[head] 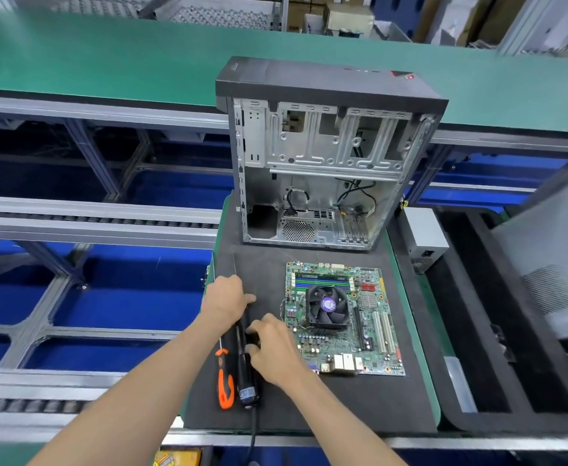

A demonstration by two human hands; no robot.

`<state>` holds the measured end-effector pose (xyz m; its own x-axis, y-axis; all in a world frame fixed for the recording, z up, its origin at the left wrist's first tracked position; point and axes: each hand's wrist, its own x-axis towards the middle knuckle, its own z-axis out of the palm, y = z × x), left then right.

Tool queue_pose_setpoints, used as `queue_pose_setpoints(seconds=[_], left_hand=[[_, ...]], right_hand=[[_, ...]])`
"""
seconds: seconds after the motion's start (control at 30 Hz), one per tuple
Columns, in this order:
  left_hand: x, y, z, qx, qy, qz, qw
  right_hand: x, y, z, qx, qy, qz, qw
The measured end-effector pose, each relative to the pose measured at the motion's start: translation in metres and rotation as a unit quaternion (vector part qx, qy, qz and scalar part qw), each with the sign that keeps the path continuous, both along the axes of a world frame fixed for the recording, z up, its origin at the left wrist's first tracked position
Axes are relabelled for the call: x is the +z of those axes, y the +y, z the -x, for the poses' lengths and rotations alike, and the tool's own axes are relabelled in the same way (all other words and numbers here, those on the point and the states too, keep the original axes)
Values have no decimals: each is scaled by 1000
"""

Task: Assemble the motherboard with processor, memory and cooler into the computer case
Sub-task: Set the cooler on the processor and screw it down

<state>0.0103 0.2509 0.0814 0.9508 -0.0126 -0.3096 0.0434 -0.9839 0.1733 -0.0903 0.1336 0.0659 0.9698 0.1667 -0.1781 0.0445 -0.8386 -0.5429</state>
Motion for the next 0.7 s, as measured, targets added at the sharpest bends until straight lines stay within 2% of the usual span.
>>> queue_pose_setpoints(seconds=[0.17,0.3,0.4,0.47,0.53,0.6,0.7], left_hand=[[12,-10,-5,-26,-3,-28,999],[12,-32,2,-63,-70,-17,995],[13,-59,5,-84,-85,147,982],[15,-77,8,-87,-43,243,965],[14,-91,10,-132,6,285,949],[12,-102,12,-189,47,268,943],[6,-114,13,-260,72,162,949]], right_hand=[[5,-13,1,5,-19,2,1000],[22,-60,2,-58,-89,-32,994],[34,-103,0,-130,-135,-54,981],[38,-131,-2,-184,-145,-72,969],[38,-157,-5,-222,-123,-70,965],[36,-180,-9,-251,-81,-49,963],[33,-207,-15,-314,-19,-42,948]])
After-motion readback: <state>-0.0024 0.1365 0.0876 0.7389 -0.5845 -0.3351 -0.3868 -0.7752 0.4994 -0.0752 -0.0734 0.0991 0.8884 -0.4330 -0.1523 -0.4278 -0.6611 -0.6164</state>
